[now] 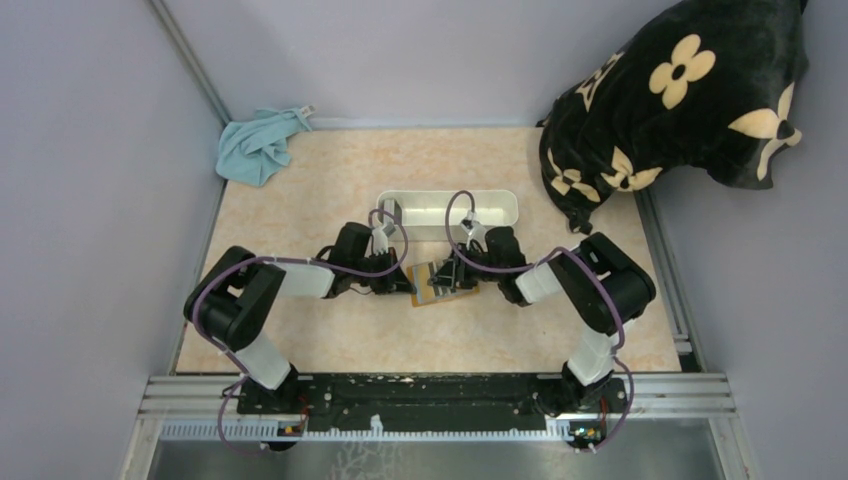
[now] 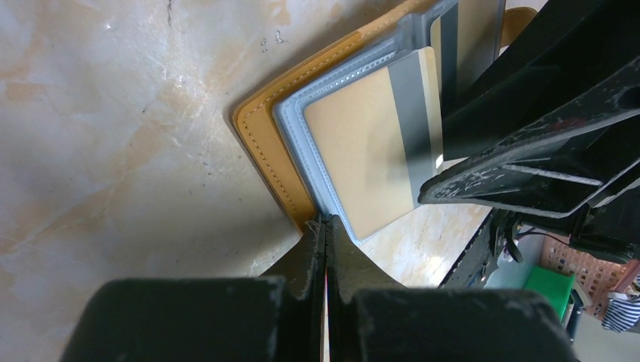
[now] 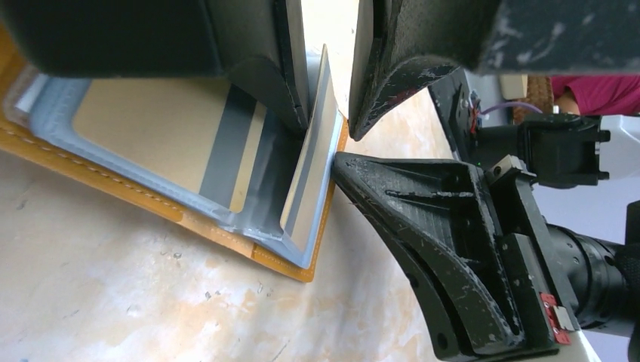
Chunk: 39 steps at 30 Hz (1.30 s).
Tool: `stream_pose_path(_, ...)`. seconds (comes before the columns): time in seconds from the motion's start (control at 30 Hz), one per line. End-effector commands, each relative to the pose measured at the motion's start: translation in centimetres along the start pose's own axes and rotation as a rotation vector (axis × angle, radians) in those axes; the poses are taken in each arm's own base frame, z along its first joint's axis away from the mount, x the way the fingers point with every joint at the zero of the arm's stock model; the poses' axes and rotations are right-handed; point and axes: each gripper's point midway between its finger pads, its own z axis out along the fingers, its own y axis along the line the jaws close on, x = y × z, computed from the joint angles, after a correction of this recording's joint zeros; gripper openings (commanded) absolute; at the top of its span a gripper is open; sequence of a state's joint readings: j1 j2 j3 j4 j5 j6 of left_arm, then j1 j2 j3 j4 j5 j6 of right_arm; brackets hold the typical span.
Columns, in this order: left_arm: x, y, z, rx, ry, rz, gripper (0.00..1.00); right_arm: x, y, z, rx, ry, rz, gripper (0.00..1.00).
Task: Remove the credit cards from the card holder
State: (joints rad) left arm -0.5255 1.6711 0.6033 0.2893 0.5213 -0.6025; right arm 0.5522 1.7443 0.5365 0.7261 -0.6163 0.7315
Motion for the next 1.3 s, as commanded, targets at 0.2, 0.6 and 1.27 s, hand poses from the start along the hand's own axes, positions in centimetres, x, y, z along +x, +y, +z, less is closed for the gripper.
stream_pose_path(0.2, 3.5, 5.6, -0.1, -0.21, 0.078, -0.047, 0.0, 1.3, 1.7, 1.2, -0.075, 0.035, -0.03, 0.26)
stream_pose_path(0.6, 3.9, 5.8, 0.0, -0.213, 0.086, -0.054, 0.0, 0.0, 1.4, 0.3, -0.039, 0.018, -0.046, 0.26)
stream_pose_path(1.27, 4.3, 6.2, 0.2, -0.217, 0.098, -0.062, 0.0, -1.3, -0.5, -2.1, -0.03, -0.036, -0.003, 0.26)
